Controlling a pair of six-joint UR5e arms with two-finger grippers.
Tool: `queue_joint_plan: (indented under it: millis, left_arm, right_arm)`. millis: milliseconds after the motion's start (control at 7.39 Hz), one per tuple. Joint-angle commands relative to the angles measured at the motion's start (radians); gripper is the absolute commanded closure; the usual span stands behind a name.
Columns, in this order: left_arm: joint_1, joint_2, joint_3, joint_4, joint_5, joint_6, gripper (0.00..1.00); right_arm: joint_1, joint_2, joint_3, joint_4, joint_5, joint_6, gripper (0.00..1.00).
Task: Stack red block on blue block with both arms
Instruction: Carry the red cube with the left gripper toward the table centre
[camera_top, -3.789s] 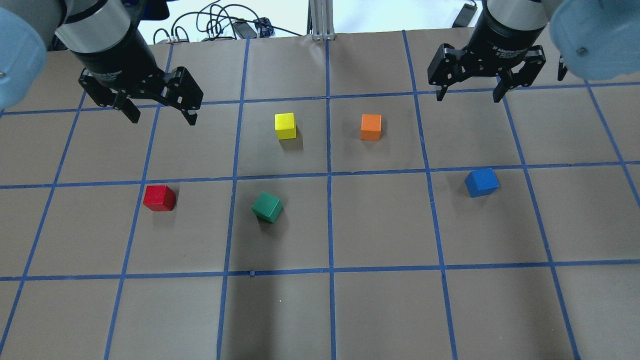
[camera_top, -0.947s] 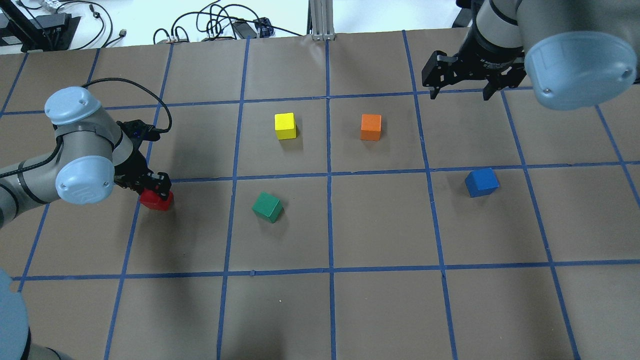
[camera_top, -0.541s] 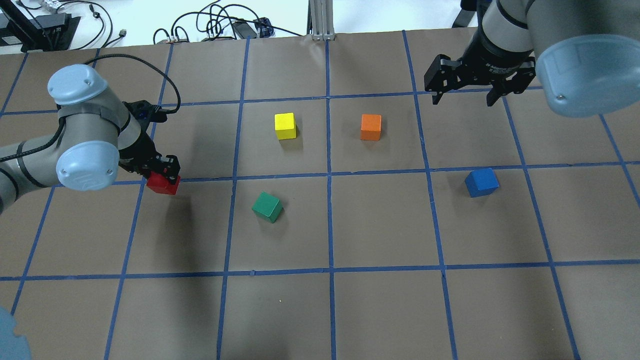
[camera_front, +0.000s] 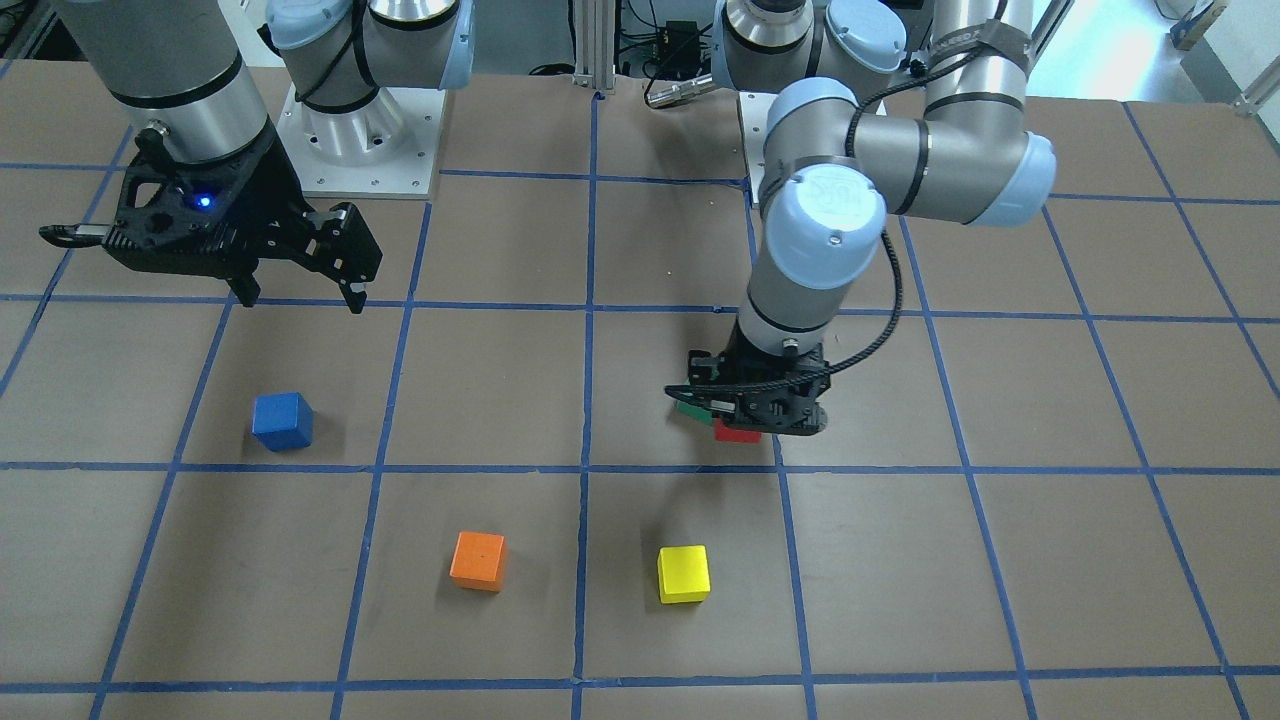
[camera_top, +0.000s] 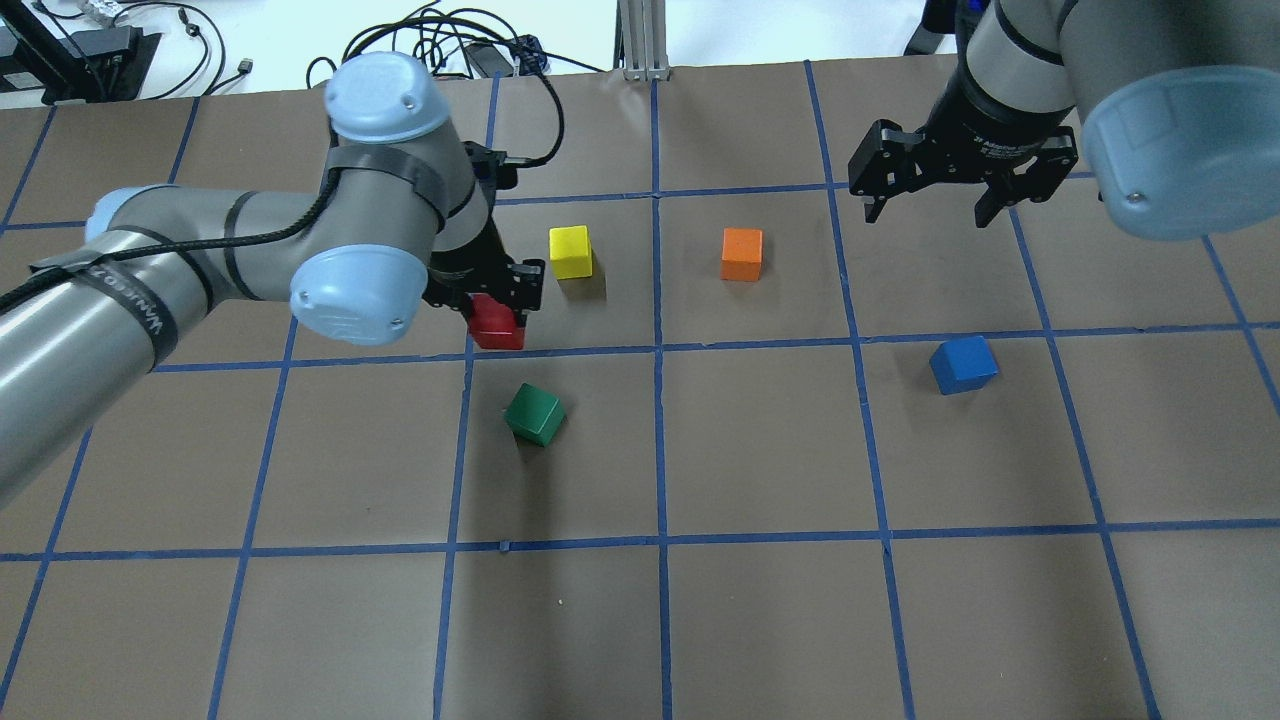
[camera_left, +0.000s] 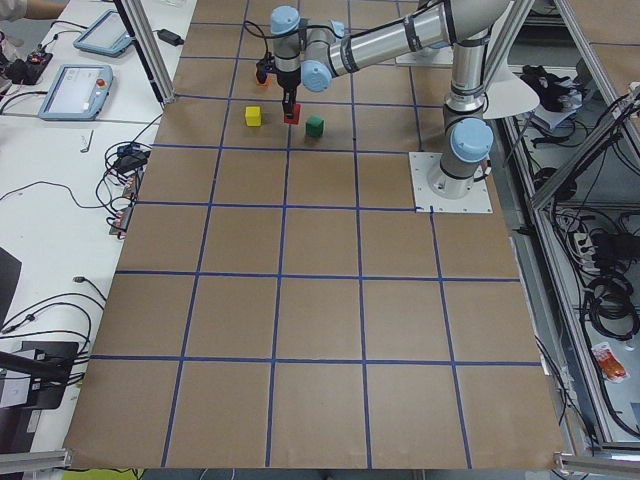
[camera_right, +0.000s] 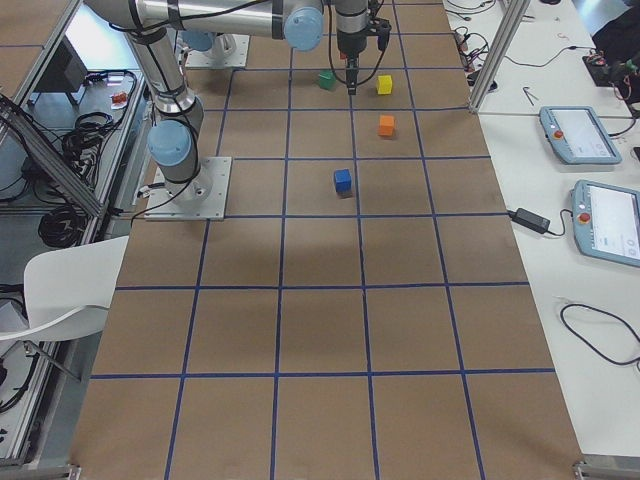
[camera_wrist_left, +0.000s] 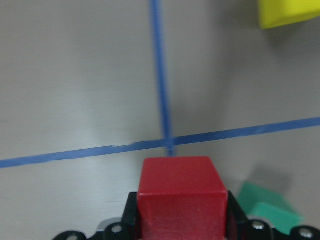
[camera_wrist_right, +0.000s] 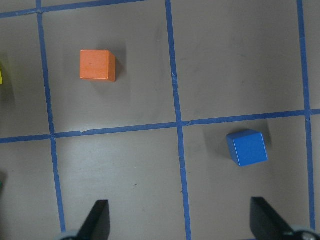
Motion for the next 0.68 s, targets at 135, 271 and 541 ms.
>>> queue_joint_plan:
  millis: [135, 271, 541]
  left_arm:
    - [-0.175, -0.08, 0.024, 0.091, -0.083, -0.242, 1.0]
    - [-0.198, -0.103, 0.022, 0.092, -0.077, -0.247, 1.0]
    - [-0.211, -0.169, 0.013, 0.128, -0.045, -0.247, 0.99]
  right_arm:
    - [-0.003, -0.047, 0.0, 0.091, -0.005, -0.004, 0.0]
    - [-0.003, -0.044, 0.004, 0.085, -0.003, -0.004, 0.0]
    - [-0.007, -0.042, 0.007, 0.087, -0.009, 0.005, 0.0]
